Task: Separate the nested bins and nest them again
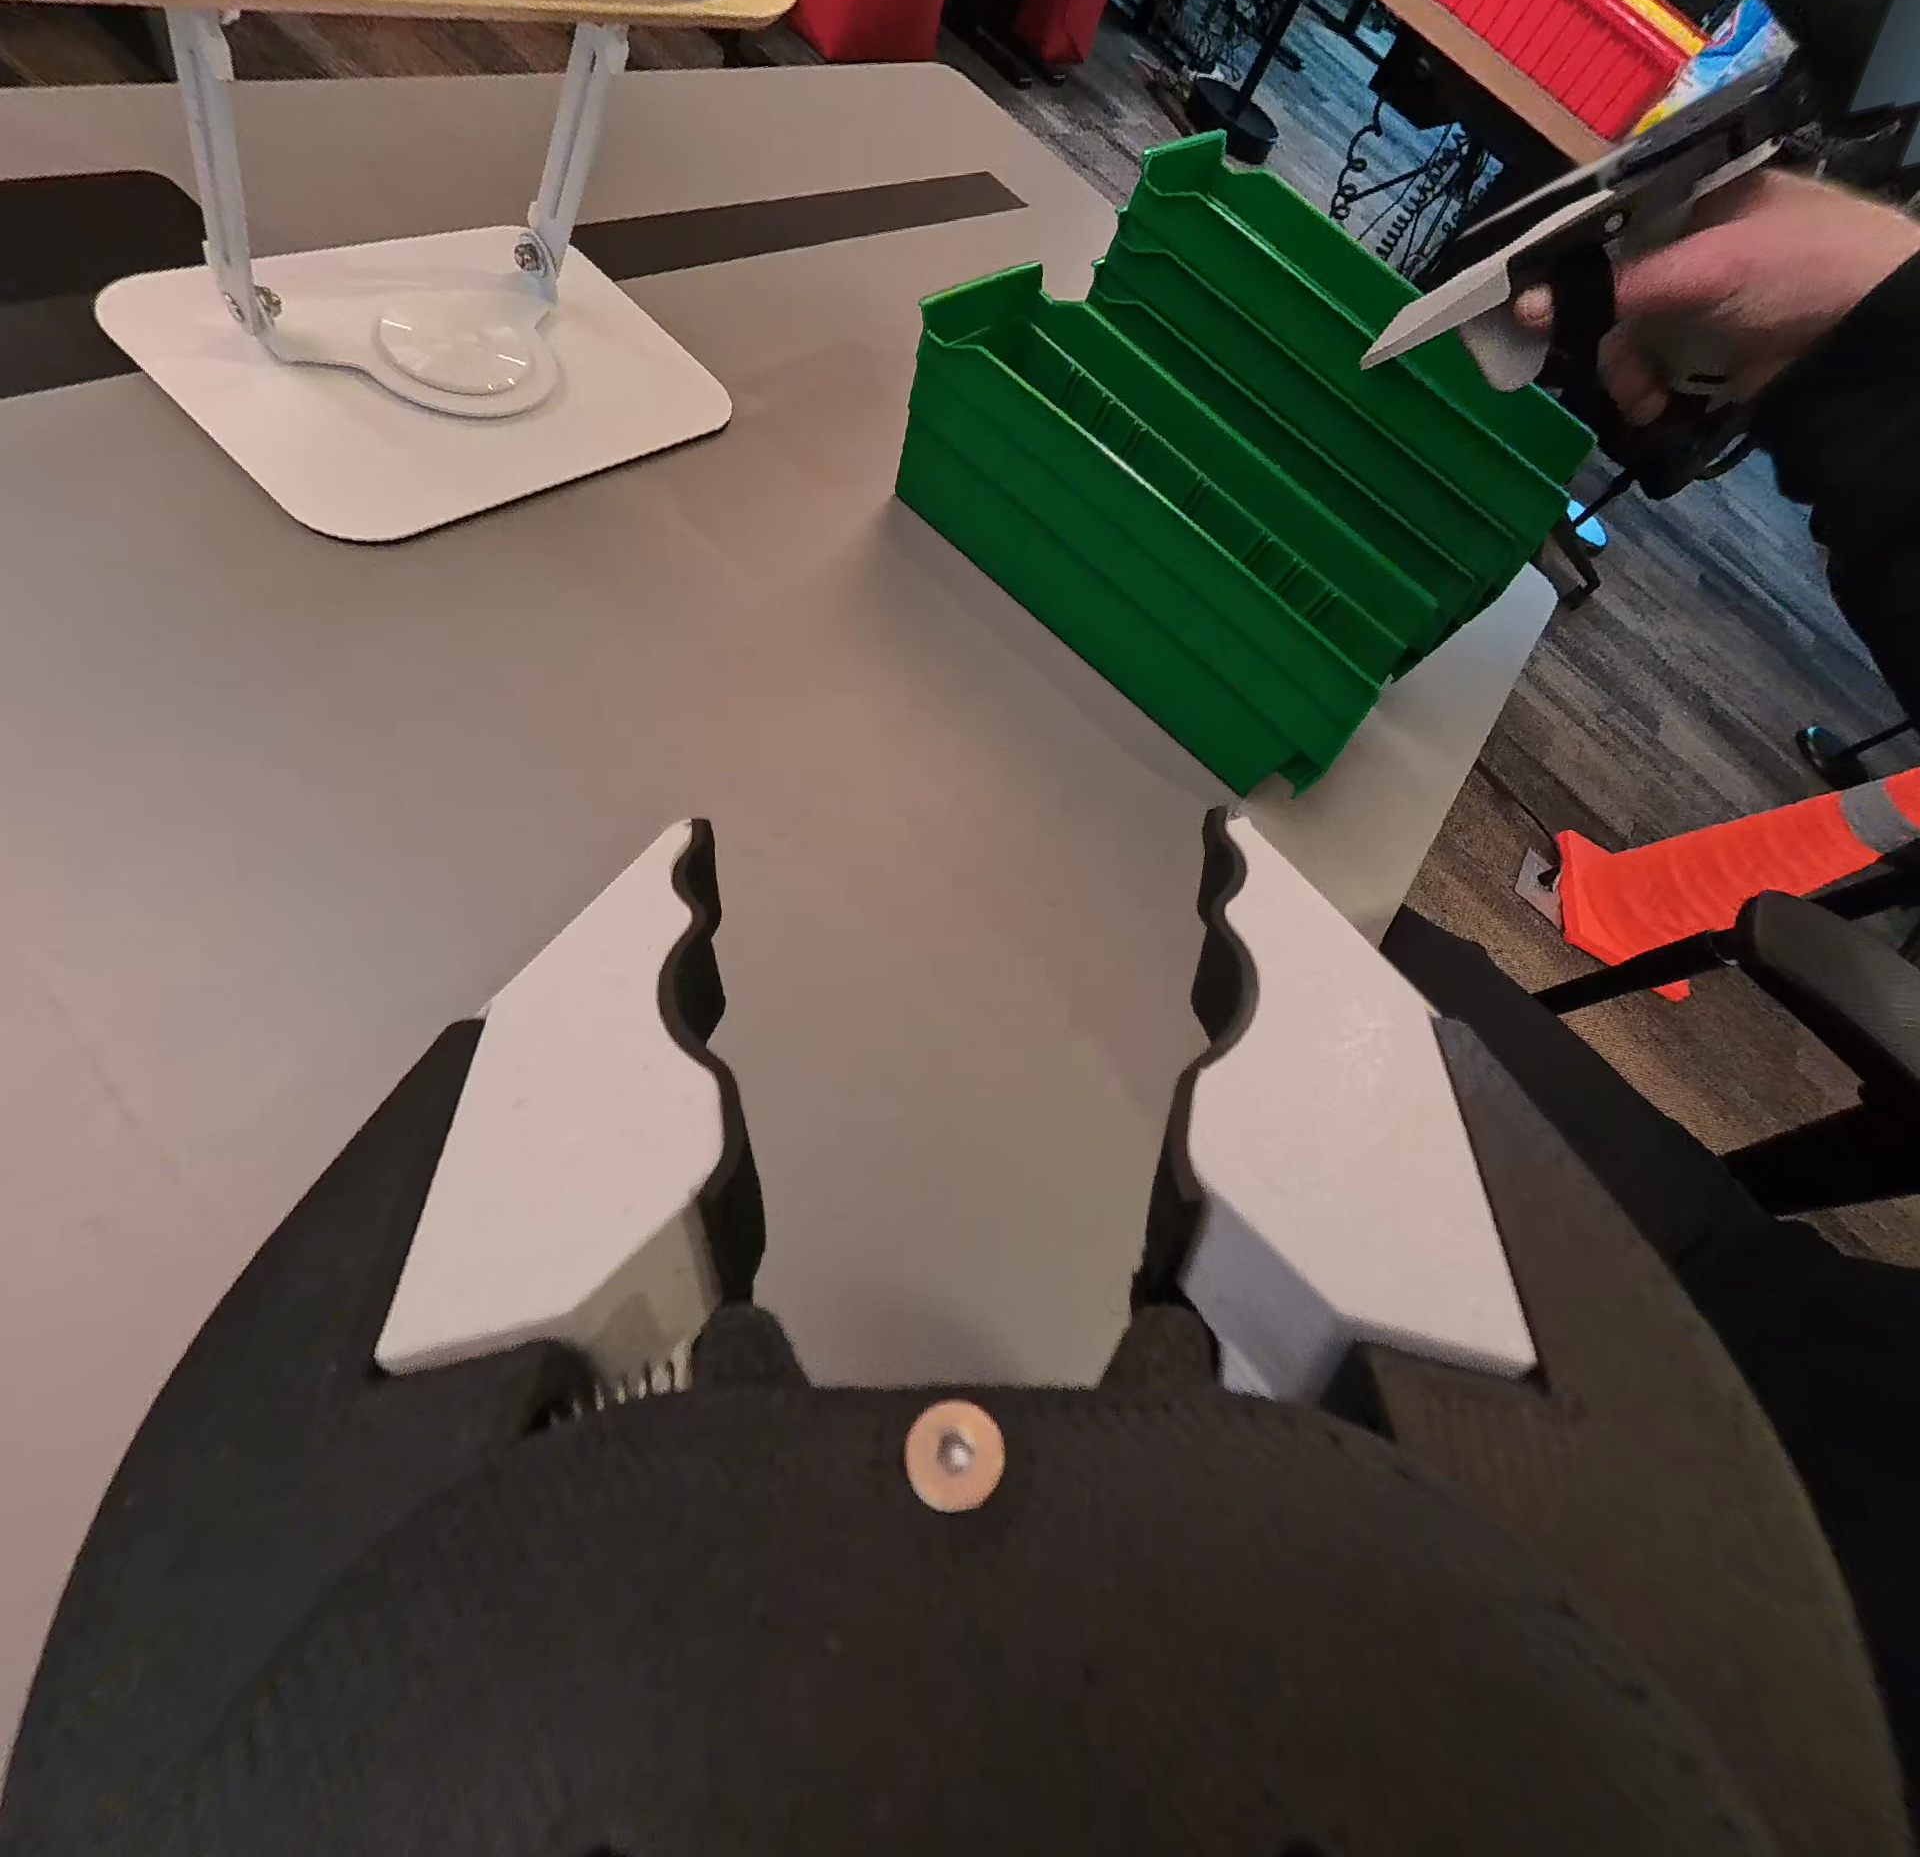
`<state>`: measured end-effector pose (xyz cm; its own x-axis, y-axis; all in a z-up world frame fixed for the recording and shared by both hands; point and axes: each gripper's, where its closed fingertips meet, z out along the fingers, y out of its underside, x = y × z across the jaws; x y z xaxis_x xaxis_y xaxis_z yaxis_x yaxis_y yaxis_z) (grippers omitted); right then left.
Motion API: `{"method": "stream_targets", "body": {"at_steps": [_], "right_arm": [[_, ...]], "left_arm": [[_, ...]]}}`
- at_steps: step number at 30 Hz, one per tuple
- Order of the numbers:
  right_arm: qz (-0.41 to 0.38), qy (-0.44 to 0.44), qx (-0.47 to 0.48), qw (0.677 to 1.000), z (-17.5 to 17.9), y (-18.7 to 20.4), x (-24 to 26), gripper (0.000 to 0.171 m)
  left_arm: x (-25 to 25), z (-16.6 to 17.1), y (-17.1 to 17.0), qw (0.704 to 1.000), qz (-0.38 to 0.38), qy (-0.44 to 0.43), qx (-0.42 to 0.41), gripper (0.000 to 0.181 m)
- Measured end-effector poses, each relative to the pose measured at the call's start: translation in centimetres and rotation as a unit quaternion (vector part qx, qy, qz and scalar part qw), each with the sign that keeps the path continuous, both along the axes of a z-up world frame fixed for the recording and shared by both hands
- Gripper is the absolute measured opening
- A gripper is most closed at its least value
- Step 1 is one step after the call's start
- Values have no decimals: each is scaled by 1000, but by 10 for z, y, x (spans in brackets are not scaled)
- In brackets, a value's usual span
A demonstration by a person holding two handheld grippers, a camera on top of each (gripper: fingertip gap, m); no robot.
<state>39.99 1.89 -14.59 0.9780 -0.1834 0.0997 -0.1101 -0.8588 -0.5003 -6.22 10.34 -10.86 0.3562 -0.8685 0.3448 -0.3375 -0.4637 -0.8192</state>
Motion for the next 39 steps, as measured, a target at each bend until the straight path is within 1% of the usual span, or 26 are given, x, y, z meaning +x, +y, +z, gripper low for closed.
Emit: {"method": "stream_targets", "body": {"at_steps": [1, 4, 5, 6, 7, 9, 12, 17, 21, 27, 32, 35, 39], "right_arm": [[2, 15, 4, 1000, -2, 1, -3, 117], [10, 24, 0, 1000, -7, 3, -7, 121], [14, 27, -1, 1000, -8, 4, -9, 126], [14, 34, 2, 999, -7, 5, -11, 124], [12, 30, 3, 999, -5, 5, -8, 114], [12, 24, 1, 1000, -4, 5, -4, 111], [16, 22, -4, 1000, -2, 6, -3, 101], [14, 21, 5, 1000, 0, 7, -1, 92], [18, 20, 8, 1000, 6, 7, 1, 89], [13, 16, 40, 999, 22, 8, 6, 86], [10, 19, 69, 997, 44, 8, 8, 88], [12, 9, 80, 997, 61, 7, 9, 88], [17, 1, 113, 993, 94, 8, 2, 89]], "left_arm": [[0, -1, 0, 1000, 0, 2, -1, 91], [2, -4, 0, 1000, -1, 5, -3, 91], [2, -5, 0, 1000, -1, 6, -3, 91], [2, -6, -1, 1000, -1, 7, -4, 91], [2, -6, -1, 1000, -2, 8, -4, 91], [1, -7, 0, 1000, -1, 8, -5, 91], [1, -8, 0, 1000, -1, 8, -6, 91], [0, -8, 1, 1000, 0, 8, -6, 91], [-1, -8, 2, 1000, 1, 8, -7, 91], [1, -11, 1, 1000, -1, 11, -8, 91], [3, -13, -1, 1000, -4, 15, -10, 91], [6, -14, -2, 1000, -7, 16, -9, 91], [6, -13, -2, 1000, -7, 14, -8, 91]]}}
